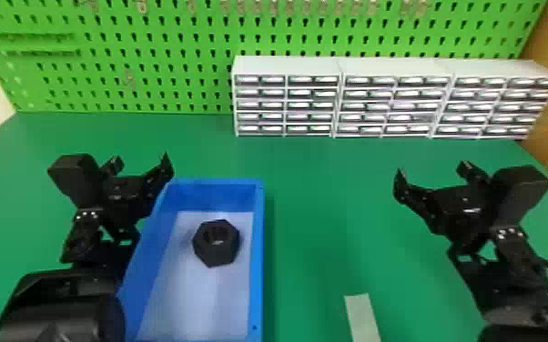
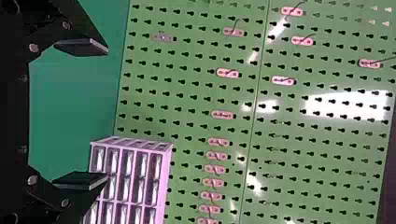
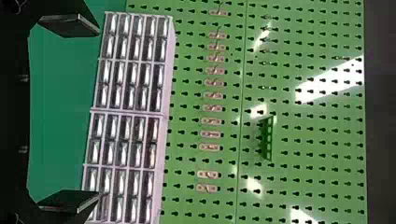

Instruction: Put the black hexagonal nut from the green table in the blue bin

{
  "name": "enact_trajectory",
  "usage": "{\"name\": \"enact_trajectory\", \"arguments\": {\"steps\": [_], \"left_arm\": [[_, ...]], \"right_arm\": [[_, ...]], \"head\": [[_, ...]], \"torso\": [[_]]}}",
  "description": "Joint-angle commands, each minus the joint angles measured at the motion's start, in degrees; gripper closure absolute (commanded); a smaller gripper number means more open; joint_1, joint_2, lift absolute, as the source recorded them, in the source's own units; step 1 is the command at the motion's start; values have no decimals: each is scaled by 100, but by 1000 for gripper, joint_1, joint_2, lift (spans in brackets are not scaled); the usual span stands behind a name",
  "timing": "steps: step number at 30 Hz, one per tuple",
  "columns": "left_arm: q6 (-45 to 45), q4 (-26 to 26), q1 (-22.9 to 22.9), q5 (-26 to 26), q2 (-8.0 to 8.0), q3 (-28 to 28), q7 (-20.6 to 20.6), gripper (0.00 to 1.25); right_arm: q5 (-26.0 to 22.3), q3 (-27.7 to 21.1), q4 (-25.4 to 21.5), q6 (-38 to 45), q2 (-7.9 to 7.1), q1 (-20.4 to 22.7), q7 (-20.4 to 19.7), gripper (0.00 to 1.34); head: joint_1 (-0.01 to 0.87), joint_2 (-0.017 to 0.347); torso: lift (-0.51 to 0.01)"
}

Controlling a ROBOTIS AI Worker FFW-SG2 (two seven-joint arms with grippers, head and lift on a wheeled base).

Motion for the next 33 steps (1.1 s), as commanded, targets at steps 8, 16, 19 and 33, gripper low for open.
{"name": "enact_trajectory", "arguments": {"steps": [8, 16, 19, 33], "left_arm": [[-62, -6, -62, 39, 0, -15, 0, 312], [-62, 3, -80, 30, 0, -24, 0, 312], [-62, 3, -71, 30, 0, -33, 0, 312], [-62, 3, -62, 30, 0, -33, 0, 312]], "right_arm": [[-8, 64, 6, 15, -19, -70, 0, 78], [-8, 99, 6, 33, -46, -106, 0, 78], [-8, 99, 6, 33, -46, -88, 0, 78], [-8, 108, 15, 33, -19, -53, 0, 78]], "head": [[686, 51], [686, 51], [686, 51], [686, 51]], "torso": [[-97], [-97], [-97], [-97]]}}
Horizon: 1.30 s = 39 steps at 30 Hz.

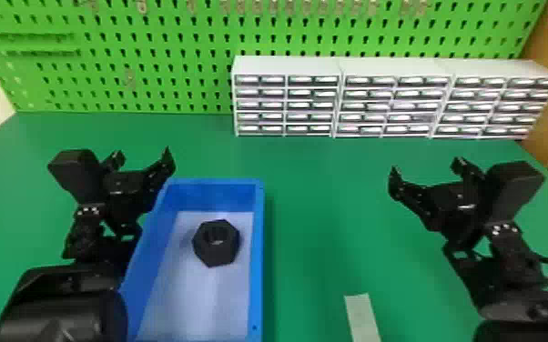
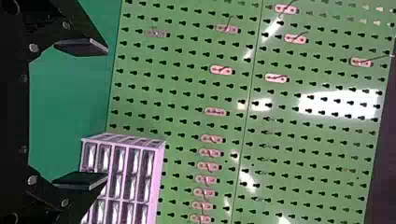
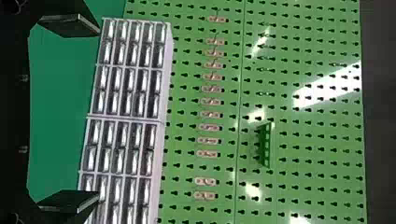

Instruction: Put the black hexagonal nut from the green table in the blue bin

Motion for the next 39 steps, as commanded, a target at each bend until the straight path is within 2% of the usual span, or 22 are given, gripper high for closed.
{"name": "enact_trajectory", "arguments": {"steps": [1, 39], "left_arm": [[0, 1, 5, 0, 0, -2, 0, 312], [0, 1, -4, -26, 0, 78, -17, 312]], "right_arm": [[0, 16, 9, 0, 7, 6, 0, 78], [-18, 69, 70, 0, 16, -56, 0, 78]], "head": [[686, 51], [686, 51]], "torso": [[-97], [-97]]}}
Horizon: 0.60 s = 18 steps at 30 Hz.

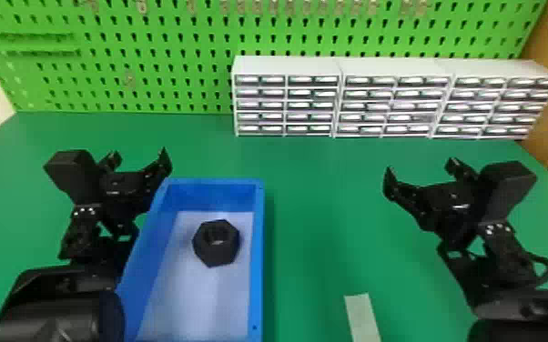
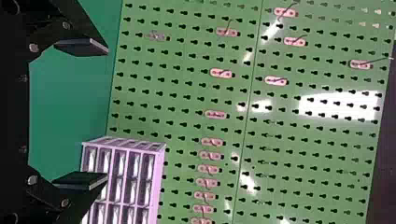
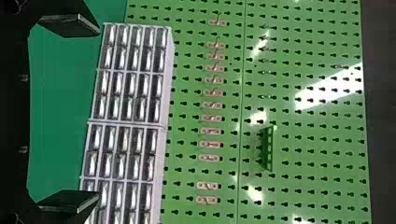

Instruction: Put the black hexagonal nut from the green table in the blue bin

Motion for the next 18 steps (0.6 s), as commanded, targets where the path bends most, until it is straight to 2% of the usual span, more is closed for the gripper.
{"name": "enact_trajectory", "arguments": {"steps": [1, 18], "left_arm": [[0, 2, -7, 0, 0, 0, 0, 312], [9, 2, -16, 0, 0, 0, 0, 312]], "right_arm": [[0, 3, 0, 0, -7, -9, 0, 78], [0, -15, 0, 0, -7, -18, 0, 78]], "head": [[686, 51], [686, 51]], "torso": [[-97], [-97]]}}
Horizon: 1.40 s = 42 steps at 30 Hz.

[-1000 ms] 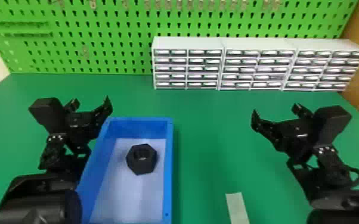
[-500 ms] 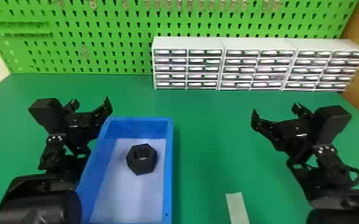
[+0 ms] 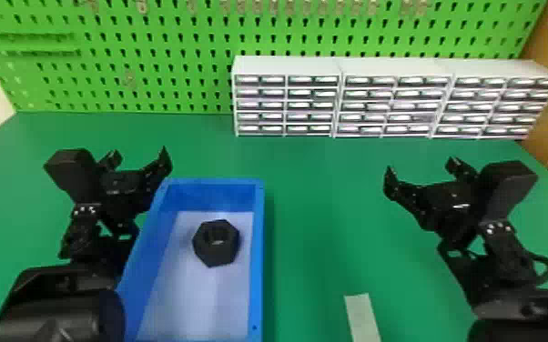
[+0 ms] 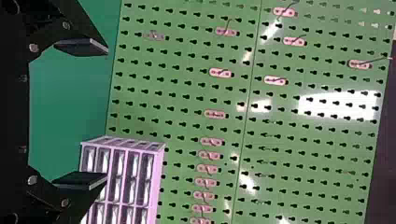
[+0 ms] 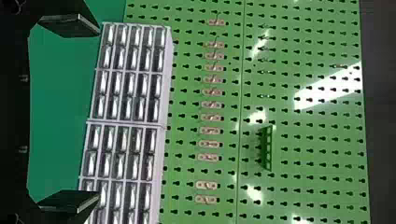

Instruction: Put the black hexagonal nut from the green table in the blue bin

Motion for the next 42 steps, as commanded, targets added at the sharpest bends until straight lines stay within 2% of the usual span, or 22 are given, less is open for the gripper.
{"name": "enact_trajectory", "arguments": {"steps": [1, 42], "left_arm": [[0, 1, 0, 0, 0, 15, 0, 311], [0, 10, -26, 18, 0, 6, 0, 312]], "right_arm": [[0, -8, 0, 0, -8, -7, 0, 78], [-61, -52, 26, -26, 18, 2, 0, 78]], "head": [[686, 51], [686, 51]], "torso": [[-97], [-97]]}}
